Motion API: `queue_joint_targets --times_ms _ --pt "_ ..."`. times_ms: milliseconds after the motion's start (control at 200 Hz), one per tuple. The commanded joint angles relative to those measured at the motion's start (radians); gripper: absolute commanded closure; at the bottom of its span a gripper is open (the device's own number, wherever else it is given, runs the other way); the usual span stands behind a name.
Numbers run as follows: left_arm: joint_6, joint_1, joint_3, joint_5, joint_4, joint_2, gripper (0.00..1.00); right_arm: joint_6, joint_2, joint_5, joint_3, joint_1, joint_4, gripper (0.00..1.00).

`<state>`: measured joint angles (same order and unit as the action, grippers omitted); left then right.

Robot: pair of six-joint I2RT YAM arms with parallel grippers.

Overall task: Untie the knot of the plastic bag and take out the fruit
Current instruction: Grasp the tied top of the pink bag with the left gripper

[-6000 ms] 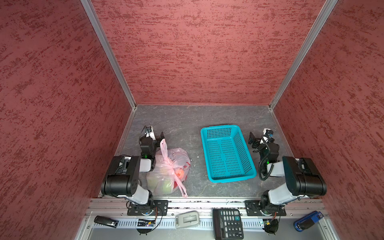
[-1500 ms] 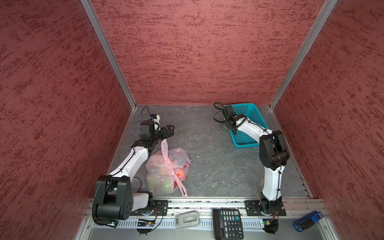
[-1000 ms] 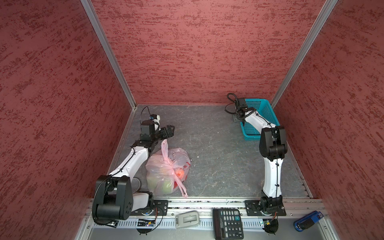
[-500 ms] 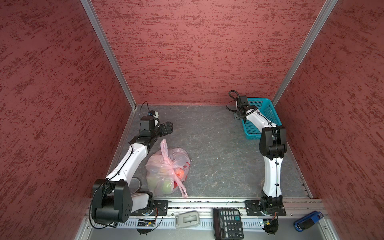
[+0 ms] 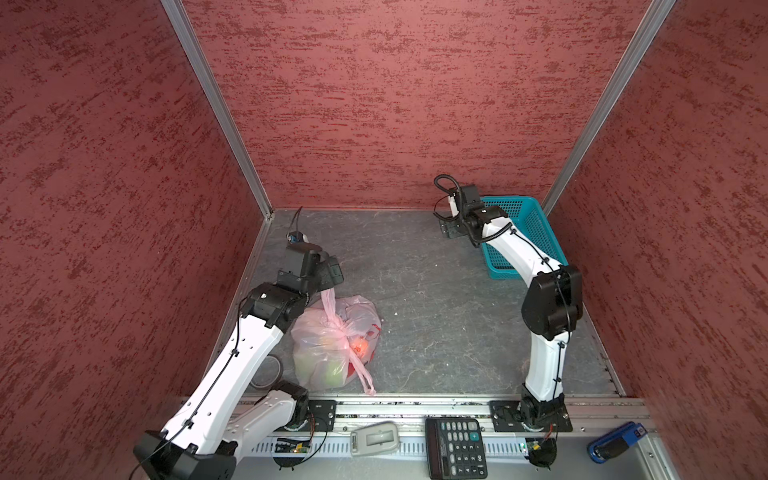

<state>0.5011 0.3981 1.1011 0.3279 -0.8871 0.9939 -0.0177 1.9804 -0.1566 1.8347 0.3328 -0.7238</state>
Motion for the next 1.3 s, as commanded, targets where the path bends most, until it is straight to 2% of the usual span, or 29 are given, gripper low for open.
queue_joint_targets --times_ms 0,235,356,501,606,917,1077,1297 --pt "0.157 0.120 0.046 0.149 -0.275 -0.002 0.00 0.049 -0.076 0.054 -0.057 0.012 -0.052 0.12" --pt "0.408 0.370 0.060 0.147 -0.548 0.064 0.09 0.097 -0.218 0.119 -0.164 0.037 -0.072 0.08" --pt "0.480 0.429 0.026 0.101 -0.600 0.113 0.11 0.121 -0.272 0.139 -0.225 0.047 -0.075 0.07" --pt "0.456 0.428 -0.009 0.098 -0.547 0.163 0.11 0.151 -0.331 0.167 -0.295 0.053 -0.057 0.06" --pt "0.378 0.377 -0.048 0.041 -0.439 0.185 0.11 0.160 -0.358 0.173 -0.323 0.058 -0.055 0.05" --pt "0.341 0.274 -0.194 -0.056 -0.231 0.195 0.23 0.160 -0.430 0.158 -0.381 0.061 -0.050 0.04" --pt "0.335 0.248 -0.238 -0.098 -0.161 0.237 0.37 0.166 -0.454 0.157 -0.415 0.061 -0.040 0.03" --pt "0.342 0.256 -0.243 -0.103 -0.129 0.273 0.83 0.175 -0.486 0.144 -0.454 0.061 -0.022 0.04"
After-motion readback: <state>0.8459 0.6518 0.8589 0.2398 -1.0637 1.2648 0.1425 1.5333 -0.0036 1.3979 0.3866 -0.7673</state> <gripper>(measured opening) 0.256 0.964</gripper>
